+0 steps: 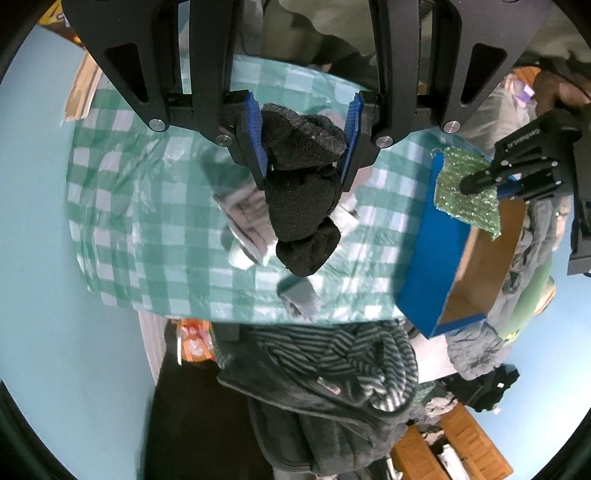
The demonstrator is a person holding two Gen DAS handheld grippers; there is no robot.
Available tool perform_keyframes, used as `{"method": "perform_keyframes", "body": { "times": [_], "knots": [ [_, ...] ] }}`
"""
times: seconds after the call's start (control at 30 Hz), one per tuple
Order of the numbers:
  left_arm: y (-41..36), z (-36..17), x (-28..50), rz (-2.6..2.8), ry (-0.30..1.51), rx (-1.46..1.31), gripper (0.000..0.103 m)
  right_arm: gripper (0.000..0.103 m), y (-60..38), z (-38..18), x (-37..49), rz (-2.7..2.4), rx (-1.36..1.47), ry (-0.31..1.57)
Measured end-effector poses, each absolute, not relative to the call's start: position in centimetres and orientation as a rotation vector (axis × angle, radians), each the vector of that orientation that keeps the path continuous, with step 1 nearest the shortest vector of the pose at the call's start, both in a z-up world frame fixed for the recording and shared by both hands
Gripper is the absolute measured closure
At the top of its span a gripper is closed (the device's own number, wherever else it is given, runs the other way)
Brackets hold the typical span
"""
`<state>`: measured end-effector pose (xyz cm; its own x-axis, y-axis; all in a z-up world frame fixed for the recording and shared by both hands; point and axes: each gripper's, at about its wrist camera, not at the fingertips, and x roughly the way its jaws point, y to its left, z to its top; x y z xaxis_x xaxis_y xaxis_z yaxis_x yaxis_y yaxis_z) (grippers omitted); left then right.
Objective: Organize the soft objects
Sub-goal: 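Carry the green scrubber and black sock over the cardboard box with both grippers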
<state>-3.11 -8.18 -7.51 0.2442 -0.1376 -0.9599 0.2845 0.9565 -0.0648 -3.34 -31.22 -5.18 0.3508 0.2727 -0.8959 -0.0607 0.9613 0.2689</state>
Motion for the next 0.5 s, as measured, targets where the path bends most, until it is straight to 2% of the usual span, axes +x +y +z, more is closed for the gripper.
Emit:
{"method": "perform_keyframes", "body": {
  "times": [0.5],
  "knots": [
    [-2.7, -5.6, -1.6, -0.202, 1.271, 0.06, 0.08, 0.067, -26.4, -1.8, 0.2, 0.307, 0.159, 1.15]
  ]
}}
